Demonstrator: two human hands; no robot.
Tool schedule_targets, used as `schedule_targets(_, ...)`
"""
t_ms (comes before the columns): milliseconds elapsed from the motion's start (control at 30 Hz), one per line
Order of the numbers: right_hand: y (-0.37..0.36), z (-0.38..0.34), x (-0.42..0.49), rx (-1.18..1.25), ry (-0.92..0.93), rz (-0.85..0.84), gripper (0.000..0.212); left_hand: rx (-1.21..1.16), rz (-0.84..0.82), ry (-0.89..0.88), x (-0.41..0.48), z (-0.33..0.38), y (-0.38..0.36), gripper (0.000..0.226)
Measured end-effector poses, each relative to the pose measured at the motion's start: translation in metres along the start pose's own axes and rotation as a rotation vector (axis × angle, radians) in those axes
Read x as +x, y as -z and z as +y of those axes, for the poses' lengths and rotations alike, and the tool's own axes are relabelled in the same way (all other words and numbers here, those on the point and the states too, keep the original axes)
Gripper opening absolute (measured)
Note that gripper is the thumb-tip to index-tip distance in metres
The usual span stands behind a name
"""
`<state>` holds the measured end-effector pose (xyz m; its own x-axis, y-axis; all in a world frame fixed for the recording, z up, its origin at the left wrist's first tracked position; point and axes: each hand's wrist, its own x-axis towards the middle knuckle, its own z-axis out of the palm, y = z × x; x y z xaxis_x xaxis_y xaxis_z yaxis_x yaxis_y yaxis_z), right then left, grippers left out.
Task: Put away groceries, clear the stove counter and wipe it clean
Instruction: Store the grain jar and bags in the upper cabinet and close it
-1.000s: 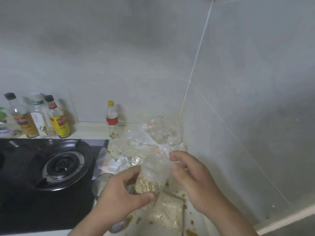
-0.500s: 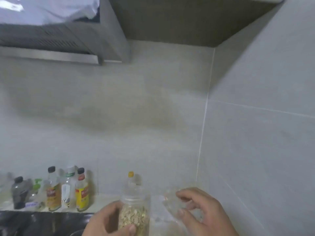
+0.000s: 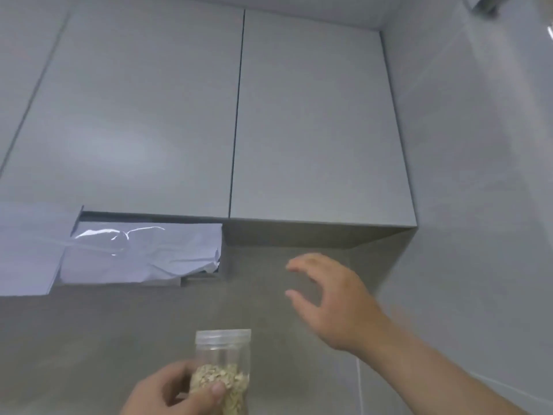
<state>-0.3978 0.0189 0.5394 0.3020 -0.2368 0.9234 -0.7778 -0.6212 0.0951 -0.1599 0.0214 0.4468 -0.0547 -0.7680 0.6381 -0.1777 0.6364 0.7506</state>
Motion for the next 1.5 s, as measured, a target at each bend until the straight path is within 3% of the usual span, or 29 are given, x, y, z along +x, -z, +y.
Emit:
schedule_targets(167, 0.003, -0.012, 0.102, 0.019, -0.087, -0.053, 0.039, -0.021, -0.013, -0.051, 0.019, 0.046, 0.035, 0.002)
schedule_targets(333, -0.024, -0.005, 0.151, -0.051, -0.104, -0.110, 0.038, -0.075, -0.050, -0.077, 0.040, 0.070, 0.063, 0.049)
schedule_targets(500, -0.050, 0.016, 0.167, -0.133, -0.115, -0.139, 0.044, -0.140, -0.025, -0.033, 0.059, 0.078, 0.087, 0.057)
schedule_targets(800, -0.065, 0.041, 0.183, -0.459, 0.088, -0.049, 0.066, -0.096, 0.010, -0.018, 0.069, 0.084, 0.107, 0.090)
schedule_targets(1100, -0.045, 0.054, 0.168, -0.432, 0.362, 0.175, 0.056, -0.174, 0.028, -0.037, 0.079, 0.099, 0.085, 0.092)
schedule_targets(1300, 0.012, 0.031, 0.144, -0.366, 0.532, 0.316, 0.046, -0.210, 0.096, -0.149, 0.075, 0.126, 0.070, 0.106)
schedule_targets(1433, 0.051, 0.014, 0.129, -0.423, 0.669, 0.399, 0.046, -0.249, 0.102, -0.163, 0.073, 0.143, 0.062, 0.095)
schedule_targets(1500, 0.067, 0.006, 0.122, -0.482, 0.701, 0.436, 0.048, -0.244, 0.082, -0.157, 0.071, 0.150, 0.054, 0.106)
